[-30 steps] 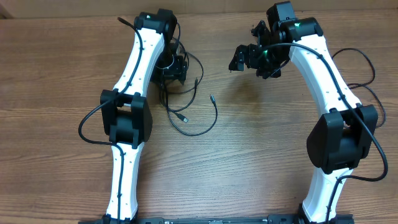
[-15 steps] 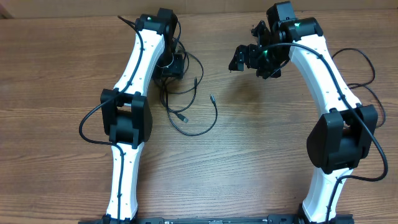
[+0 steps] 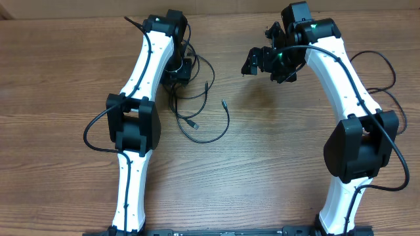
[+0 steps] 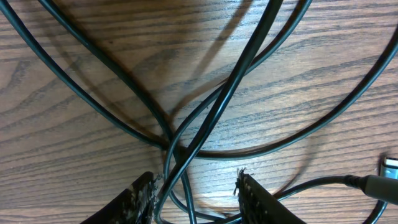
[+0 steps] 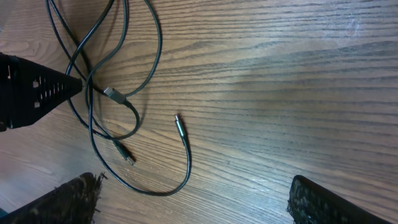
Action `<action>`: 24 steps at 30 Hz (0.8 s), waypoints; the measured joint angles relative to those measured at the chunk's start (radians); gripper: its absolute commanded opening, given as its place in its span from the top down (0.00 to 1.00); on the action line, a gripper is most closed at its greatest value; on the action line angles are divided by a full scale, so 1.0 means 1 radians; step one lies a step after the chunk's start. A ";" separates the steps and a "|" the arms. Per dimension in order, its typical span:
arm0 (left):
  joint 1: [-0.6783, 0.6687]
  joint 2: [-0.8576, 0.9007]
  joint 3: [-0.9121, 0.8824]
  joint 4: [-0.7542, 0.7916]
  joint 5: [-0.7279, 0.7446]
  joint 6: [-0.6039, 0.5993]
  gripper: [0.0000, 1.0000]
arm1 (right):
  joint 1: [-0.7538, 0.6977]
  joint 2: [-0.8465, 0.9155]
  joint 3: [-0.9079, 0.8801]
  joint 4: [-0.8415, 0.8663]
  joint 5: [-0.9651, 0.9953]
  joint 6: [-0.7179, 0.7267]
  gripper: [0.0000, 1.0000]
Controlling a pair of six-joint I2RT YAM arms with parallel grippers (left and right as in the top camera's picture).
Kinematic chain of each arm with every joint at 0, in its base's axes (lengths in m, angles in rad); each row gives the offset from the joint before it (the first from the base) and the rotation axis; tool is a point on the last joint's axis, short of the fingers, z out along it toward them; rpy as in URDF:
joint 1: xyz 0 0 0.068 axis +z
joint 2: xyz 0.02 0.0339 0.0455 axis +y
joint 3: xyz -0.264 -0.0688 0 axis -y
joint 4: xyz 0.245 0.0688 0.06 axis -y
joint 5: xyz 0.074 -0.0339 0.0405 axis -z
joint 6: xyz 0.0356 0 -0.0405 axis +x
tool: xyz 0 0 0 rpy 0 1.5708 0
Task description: Untangle cables
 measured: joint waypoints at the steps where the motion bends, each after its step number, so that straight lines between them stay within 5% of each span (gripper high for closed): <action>1: 0.000 0.000 0.000 0.000 0.000 0.000 0.58 | 0.000 0.000 0.000 0.000 0.000 0.000 0.04; 7: 0.000 0.000 -0.017 0.016 -0.005 0.000 0.58 | 0.000 0.000 0.000 -0.001 0.000 0.001 0.04; 9: 0.000 -0.002 -0.041 0.033 -0.007 0.000 0.71 | 0.000 0.000 0.000 -0.001 0.000 0.000 0.04; 11: 0.000 -0.002 -0.073 0.060 -0.010 0.003 0.96 | 0.000 0.000 0.000 -0.001 0.000 0.000 0.04; 18: 0.000 -0.002 -0.095 0.057 -0.011 0.004 0.96 | 0.000 0.000 0.000 -0.002 -0.002 0.000 0.03; 24: 0.008 -0.032 0.064 -0.020 -0.010 0.004 0.96 | 0.000 0.000 0.000 -0.001 -0.097 0.000 0.03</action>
